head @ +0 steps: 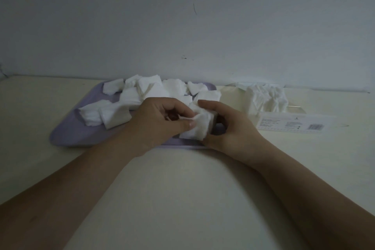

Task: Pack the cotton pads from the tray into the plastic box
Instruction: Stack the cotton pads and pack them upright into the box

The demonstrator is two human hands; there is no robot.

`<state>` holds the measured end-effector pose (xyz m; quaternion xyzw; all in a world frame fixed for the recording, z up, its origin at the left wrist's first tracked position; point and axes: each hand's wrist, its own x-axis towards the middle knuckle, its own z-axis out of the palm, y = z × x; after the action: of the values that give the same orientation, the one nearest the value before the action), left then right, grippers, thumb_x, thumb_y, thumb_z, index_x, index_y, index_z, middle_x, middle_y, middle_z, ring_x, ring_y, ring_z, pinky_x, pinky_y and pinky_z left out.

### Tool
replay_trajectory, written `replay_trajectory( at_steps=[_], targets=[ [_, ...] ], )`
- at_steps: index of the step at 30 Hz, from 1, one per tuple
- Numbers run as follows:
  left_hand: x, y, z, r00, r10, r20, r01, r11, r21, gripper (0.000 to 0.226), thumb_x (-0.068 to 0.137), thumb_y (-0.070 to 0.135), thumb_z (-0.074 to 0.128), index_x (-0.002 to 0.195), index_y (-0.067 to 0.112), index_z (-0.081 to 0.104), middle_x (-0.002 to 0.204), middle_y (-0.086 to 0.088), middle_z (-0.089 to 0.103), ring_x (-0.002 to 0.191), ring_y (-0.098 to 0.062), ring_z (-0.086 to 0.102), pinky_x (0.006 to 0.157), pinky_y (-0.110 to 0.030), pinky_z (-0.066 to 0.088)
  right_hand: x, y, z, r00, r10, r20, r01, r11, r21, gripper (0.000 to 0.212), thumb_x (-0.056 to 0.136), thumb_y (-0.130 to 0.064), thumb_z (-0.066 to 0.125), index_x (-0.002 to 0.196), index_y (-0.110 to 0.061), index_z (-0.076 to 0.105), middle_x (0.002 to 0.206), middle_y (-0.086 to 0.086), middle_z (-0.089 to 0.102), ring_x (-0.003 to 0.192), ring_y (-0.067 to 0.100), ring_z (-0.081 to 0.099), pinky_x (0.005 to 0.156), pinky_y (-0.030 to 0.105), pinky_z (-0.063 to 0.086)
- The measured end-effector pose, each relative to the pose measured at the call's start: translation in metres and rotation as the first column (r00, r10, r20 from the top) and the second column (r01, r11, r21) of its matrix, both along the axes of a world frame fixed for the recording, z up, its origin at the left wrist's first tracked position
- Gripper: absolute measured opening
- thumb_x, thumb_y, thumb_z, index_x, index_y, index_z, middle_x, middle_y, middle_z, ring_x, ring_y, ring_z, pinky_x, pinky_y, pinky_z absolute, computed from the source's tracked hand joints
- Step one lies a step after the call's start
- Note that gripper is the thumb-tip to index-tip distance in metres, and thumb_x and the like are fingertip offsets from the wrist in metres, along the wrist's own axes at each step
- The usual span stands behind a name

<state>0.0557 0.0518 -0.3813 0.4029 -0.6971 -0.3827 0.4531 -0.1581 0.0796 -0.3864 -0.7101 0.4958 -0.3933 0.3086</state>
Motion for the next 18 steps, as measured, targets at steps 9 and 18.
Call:
replay_trajectory(
  at_steps=[9,18],
  targets=[
    [-0.0041,0.0016,0.0007,1.0,0.021,-0.024,-0.021,1.0,0.004,0.038,0.074,-0.001,0.089,0.101,0.021,0.073,0.086,-0.003,0.065,0.067,-0.021,0.054,0.063,-0.026,0.051,0.004,0.001,-0.0008,0.993,-0.062,0.105,0.066,0.997,-0.029,0.045,0.081,-0.013,0.081,0.119,-0.031,0.068,0.104,-0.011,0.073,0.091,0.004,0.068,0.084,0.019,0.05],
    [-0.0029,-0.0037,-0.0049,0.99,-0.072,0.124,0.06,0.993,0.101,0.071,0.076,0.01,0.089,0.139,0.023,0.058,0.067,0.013,0.06,0.063,-0.01,0.052,0.067,-0.029,0.048,0.0052,0.0085,0.0084,0.997,-0.012,0.075,0.01,1.0,0.018,0.068,0.074,0.009,0.058,0.134,-0.024,0.057,0.117,-0.009,0.066,0.097,-0.01,0.063,0.078,0.007,0.046]
  ],
)
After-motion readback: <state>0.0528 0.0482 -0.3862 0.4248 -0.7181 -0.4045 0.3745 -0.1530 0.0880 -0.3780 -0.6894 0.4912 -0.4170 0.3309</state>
